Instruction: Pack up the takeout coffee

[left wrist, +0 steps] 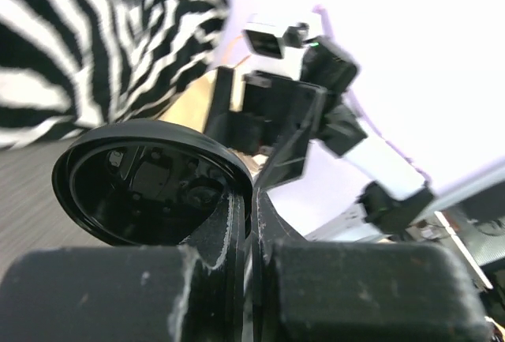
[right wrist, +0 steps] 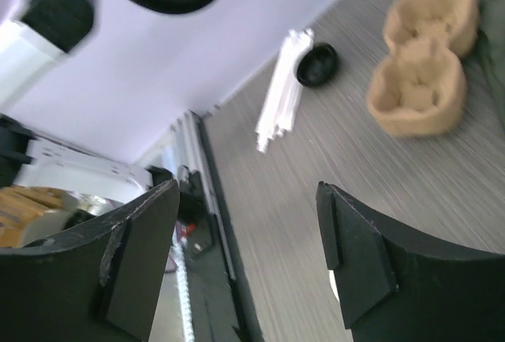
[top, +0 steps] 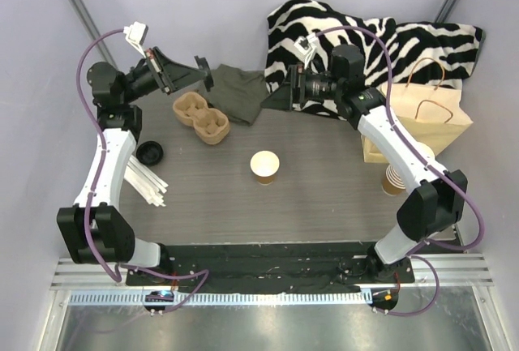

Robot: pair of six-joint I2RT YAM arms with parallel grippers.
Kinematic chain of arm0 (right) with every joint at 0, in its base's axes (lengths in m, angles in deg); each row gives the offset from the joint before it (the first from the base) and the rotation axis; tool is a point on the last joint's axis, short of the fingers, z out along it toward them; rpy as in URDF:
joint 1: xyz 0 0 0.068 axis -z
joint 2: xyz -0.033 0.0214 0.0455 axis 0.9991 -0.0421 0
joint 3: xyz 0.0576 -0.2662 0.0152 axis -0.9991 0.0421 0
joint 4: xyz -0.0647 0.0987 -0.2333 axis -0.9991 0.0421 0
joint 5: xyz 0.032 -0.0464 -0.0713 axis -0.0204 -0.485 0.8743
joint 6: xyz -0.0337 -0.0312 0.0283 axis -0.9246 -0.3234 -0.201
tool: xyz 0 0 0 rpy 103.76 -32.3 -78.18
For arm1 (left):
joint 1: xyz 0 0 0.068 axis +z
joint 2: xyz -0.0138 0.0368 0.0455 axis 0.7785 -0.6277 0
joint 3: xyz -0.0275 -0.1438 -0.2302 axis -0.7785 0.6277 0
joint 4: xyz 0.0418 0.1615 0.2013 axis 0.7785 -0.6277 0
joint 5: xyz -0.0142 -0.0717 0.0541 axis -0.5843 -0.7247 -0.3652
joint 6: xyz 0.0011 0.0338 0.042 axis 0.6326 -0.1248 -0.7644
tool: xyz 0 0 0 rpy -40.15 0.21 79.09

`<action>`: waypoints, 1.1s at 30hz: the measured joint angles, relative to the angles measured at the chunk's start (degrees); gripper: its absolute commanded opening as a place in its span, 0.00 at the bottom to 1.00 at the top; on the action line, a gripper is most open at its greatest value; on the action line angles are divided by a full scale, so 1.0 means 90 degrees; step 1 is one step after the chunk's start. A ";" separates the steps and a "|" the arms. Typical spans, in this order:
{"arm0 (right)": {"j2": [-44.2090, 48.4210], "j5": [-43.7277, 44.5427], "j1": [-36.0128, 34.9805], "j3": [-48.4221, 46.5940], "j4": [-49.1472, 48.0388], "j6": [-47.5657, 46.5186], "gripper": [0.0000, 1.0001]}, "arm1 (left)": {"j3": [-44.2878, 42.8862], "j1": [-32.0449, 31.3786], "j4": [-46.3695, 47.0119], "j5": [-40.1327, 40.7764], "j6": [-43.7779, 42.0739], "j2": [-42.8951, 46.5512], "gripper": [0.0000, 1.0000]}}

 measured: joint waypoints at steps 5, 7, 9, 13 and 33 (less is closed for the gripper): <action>-0.0005 -0.0398 -0.0024 0.0005 -0.1642 0.1345 0.66 | 0.0253 -0.0041 0.1790 0.0034 0.1443 0.0104 0.00; -0.0046 -0.0522 -0.0051 -0.0070 -0.2200 0.1741 0.64 | 0.0330 -0.0075 0.2208 0.0027 0.1802 0.0134 0.00; -0.0151 -0.0583 -0.0078 -0.0240 -0.2501 0.1919 0.63 | 0.0379 -0.0124 0.2446 0.0022 0.2013 0.0134 0.00; -0.0430 -0.0658 -0.0260 -0.0777 -0.2654 0.1972 0.63 | 0.0554 -0.0333 0.2897 -0.0005 0.2375 0.0134 0.00; -0.0760 -0.0454 -0.0571 -0.1605 -0.1462 0.0787 0.53 | 0.0622 -0.1178 0.3968 -0.0646 0.2817 0.0134 0.00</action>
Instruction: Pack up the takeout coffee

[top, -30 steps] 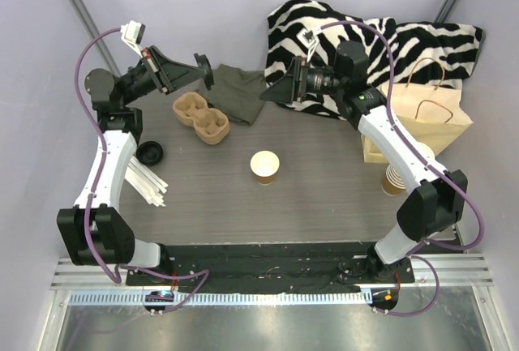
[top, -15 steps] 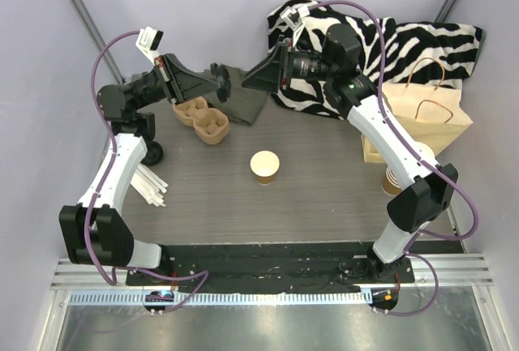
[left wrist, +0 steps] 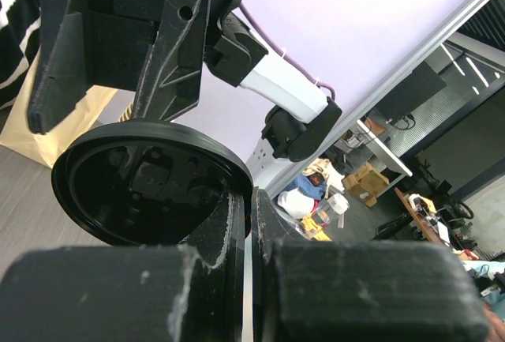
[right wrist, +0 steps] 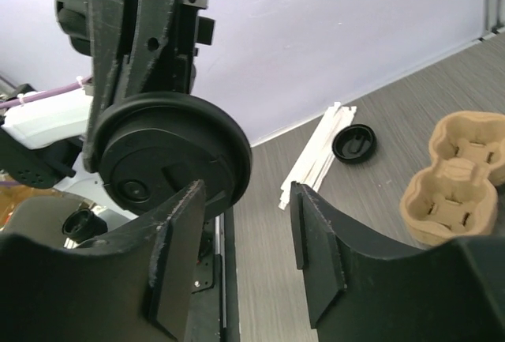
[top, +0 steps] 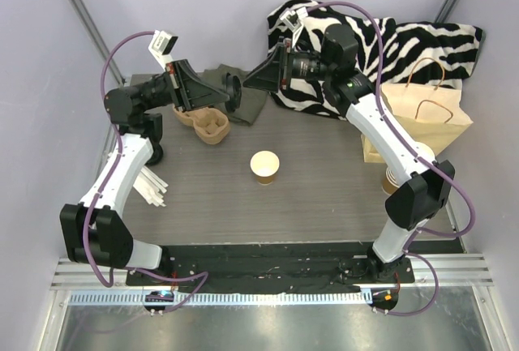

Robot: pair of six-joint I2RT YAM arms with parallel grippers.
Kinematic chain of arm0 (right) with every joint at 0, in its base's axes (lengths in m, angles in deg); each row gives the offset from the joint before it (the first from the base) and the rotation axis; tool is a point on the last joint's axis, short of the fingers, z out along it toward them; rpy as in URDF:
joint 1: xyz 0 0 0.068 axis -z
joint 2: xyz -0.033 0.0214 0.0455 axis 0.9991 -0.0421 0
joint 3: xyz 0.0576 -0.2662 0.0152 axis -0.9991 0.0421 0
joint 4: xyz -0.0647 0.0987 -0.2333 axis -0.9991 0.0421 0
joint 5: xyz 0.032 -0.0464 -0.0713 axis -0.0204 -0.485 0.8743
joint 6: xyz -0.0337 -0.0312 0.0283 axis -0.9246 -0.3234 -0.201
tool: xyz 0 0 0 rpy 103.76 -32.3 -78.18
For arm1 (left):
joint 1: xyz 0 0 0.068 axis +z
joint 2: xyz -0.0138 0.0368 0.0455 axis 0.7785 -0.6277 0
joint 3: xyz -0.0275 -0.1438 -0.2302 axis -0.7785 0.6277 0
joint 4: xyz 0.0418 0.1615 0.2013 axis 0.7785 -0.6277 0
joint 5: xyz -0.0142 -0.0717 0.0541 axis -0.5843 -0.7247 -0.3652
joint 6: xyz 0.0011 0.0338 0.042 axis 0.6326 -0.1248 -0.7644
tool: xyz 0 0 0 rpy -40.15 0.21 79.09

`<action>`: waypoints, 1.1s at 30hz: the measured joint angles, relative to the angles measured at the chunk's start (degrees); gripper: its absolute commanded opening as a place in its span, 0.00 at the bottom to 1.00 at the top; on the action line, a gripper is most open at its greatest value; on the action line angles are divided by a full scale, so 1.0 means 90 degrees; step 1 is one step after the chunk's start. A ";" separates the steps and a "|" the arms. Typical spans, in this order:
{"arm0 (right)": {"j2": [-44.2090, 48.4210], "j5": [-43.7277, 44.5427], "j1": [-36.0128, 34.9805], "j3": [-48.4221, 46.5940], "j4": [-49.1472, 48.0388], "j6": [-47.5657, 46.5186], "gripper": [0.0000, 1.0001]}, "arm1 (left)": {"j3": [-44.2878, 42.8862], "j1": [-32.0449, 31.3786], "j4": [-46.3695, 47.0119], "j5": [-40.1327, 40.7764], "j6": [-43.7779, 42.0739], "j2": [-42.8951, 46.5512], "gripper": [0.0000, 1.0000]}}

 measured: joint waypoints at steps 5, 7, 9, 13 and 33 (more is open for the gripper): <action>0.0002 -0.0236 -0.0007 0.0121 -0.0367 0.0187 0.52 | 0.0000 -0.0012 0.0029 -0.0002 0.0002 0.0000 0.00; 0.0002 -0.0289 -0.0007 0.0187 -0.0418 0.0211 0.52 | 0.0000 -0.0012 0.0032 -0.0002 0.0005 0.0000 0.00; 0.0002 -0.0328 -0.0007 0.0223 -0.0437 0.0216 0.51 | 0.0000 -0.0012 0.0049 -0.0002 0.0007 0.0000 0.00; 0.0002 -0.0374 -0.0007 0.0228 -0.0474 0.0219 0.50 | 0.0000 -0.0015 0.0070 -0.0002 0.0010 0.0000 0.00; -0.0024 -0.0403 -0.0165 0.0185 -0.0481 0.0206 0.26 | 0.0002 -0.0061 0.0073 -0.0005 0.0012 0.0000 0.00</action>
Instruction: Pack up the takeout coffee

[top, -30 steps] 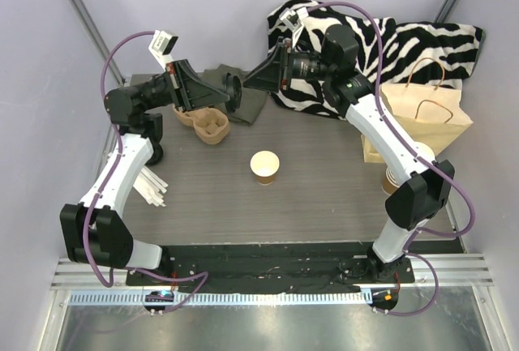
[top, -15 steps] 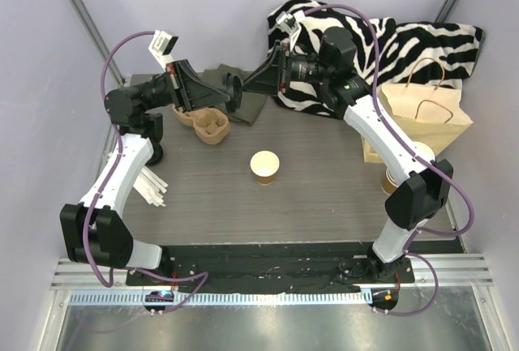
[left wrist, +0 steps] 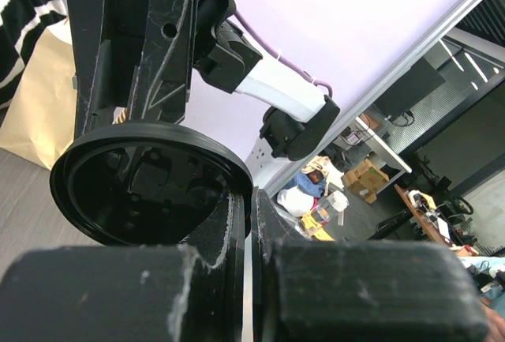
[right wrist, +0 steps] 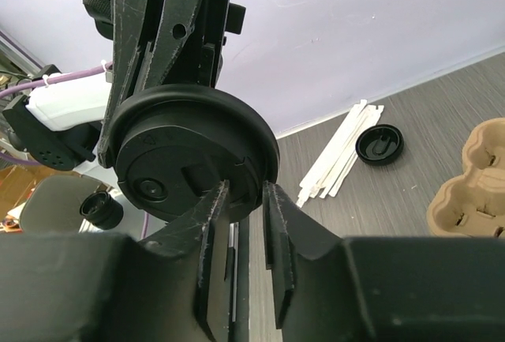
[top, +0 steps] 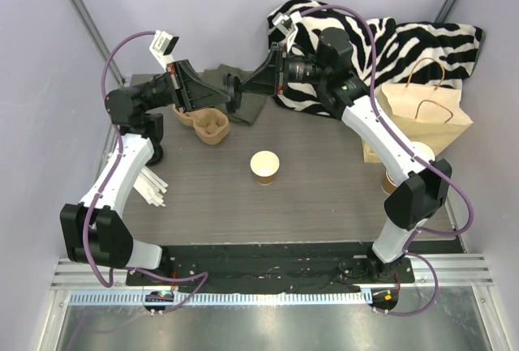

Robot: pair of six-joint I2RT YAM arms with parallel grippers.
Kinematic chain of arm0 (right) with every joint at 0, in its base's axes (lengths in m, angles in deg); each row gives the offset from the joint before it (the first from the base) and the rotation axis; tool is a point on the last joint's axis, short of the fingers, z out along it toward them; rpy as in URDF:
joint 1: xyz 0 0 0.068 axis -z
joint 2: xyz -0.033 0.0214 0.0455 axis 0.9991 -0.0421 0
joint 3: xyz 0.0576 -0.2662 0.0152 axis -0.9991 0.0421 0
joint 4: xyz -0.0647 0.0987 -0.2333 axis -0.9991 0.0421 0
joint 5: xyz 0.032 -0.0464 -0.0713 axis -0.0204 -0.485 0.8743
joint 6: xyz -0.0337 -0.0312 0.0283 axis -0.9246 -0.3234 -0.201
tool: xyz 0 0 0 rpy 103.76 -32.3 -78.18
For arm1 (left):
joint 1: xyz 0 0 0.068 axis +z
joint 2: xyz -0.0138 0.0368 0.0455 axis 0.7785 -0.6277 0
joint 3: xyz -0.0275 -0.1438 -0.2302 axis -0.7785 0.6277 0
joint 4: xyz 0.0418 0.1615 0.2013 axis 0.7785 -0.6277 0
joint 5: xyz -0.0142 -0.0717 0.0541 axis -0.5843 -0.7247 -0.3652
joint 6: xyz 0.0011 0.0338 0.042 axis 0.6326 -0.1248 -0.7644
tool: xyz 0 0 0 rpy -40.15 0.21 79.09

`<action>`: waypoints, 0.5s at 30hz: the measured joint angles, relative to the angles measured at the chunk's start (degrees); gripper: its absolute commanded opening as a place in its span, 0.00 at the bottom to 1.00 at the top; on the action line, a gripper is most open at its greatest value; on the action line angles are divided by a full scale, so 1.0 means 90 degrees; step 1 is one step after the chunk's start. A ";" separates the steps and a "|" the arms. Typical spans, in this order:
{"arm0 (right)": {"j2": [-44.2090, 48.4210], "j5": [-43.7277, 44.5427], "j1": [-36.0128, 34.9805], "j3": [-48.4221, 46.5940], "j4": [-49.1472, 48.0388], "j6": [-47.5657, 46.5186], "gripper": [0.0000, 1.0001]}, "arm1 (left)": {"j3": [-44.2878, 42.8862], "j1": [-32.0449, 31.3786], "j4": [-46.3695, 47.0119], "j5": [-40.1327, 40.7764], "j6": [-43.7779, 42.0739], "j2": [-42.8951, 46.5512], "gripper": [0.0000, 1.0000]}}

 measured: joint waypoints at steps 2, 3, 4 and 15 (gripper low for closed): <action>0.0000 -0.0002 0.0000 0.0000 -0.0002 0.0000 0.18 | 0.0000 -0.0002 0.0002 -0.0002 0.0000 0.0000 0.00; 0.0000 -0.0005 0.0000 0.0000 -0.0005 0.0000 0.16 | 0.0000 -0.0005 0.0002 -0.0002 0.0005 0.0000 0.00; 0.0000 0.0000 0.0000 0.0000 -0.0005 0.0002 0.12 | 0.0000 -0.0005 0.0012 -0.0005 0.0010 0.0000 0.00; 0.0000 -0.0022 0.0005 0.0000 -0.0049 0.0005 0.19 | -0.0002 -0.0007 0.0129 -0.0015 0.0017 0.0000 0.00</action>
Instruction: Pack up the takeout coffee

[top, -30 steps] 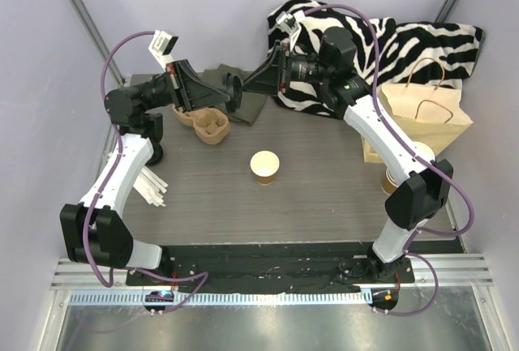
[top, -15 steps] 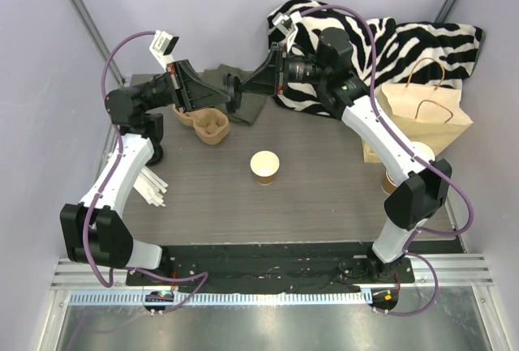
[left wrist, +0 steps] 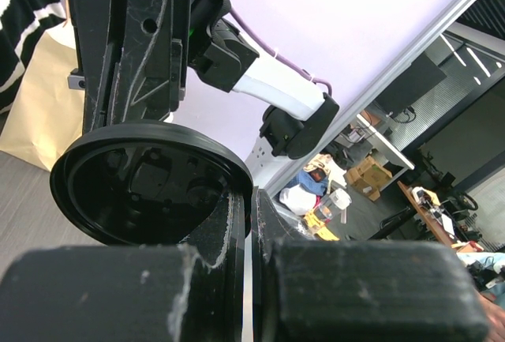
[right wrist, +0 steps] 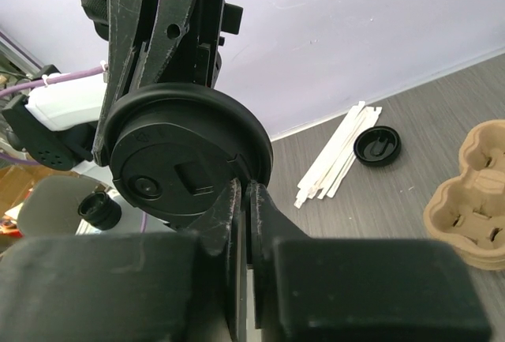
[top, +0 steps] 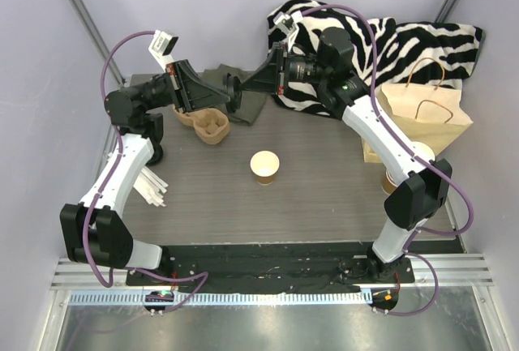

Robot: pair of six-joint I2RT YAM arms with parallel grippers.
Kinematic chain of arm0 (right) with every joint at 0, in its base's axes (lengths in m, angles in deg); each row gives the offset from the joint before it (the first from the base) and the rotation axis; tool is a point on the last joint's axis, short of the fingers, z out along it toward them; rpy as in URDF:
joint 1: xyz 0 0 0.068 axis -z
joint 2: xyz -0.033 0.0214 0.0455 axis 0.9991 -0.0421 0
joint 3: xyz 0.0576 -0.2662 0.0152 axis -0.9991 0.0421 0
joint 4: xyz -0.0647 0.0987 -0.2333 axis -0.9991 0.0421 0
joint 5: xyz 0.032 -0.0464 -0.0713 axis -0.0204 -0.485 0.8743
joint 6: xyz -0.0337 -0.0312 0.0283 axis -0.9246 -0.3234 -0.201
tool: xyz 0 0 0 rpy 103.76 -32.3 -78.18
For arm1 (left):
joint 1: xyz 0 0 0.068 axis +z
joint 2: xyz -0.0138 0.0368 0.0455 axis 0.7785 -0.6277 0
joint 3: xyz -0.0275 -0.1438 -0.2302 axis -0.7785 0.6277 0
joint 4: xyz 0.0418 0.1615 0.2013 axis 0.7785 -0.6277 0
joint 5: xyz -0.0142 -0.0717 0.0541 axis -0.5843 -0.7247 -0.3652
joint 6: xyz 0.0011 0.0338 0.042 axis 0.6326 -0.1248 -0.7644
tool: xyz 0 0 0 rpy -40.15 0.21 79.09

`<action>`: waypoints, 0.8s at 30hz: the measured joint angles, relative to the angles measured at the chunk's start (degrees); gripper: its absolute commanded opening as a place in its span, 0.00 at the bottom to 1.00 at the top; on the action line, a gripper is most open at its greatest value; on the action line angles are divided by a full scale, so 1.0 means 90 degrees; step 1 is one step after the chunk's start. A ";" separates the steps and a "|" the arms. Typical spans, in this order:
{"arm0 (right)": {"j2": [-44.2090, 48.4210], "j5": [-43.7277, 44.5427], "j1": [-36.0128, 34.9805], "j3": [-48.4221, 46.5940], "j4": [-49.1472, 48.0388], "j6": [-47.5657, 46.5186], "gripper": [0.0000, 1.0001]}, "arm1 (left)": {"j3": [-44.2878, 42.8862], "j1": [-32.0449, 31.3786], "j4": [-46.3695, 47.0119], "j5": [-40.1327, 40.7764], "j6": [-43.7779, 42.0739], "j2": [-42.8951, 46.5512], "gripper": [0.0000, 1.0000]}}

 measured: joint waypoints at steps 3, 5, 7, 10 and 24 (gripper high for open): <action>0.0000 0.0005 0.0000 0.0000 -0.0007 0.0017 0.24 | 0.0000 -0.0002 0.0007 -0.0010 0.0000 0.0000 0.00; 0.0000 0.0002 -0.0002 0.0000 -0.0015 0.0010 0.24 | 0.0002 -0.0002 0.0012 -0.0032 0.0000 0.0000 0.00; 0.0000 0.0002 -0.0005 0.0000 -0.0017 0.0012 0.24 | 0.0002 -0.0002 0.0012 -0.0044 0.0002 0.0000 0.00; 0.0000 0.0002 -0.0005 -0.0005 -0.0017 0.0015 0.24 | 0.0002 -0.0010 0.0015 -0.0051 0.0002 0.0000 0.00; -0.0056 -0.0090 -0.0002 -0.0036 -0.0197 0.0095 0.01 | 0.0002 -0.0056 0.0022 -0.0039 0.0017 0.0000 0.00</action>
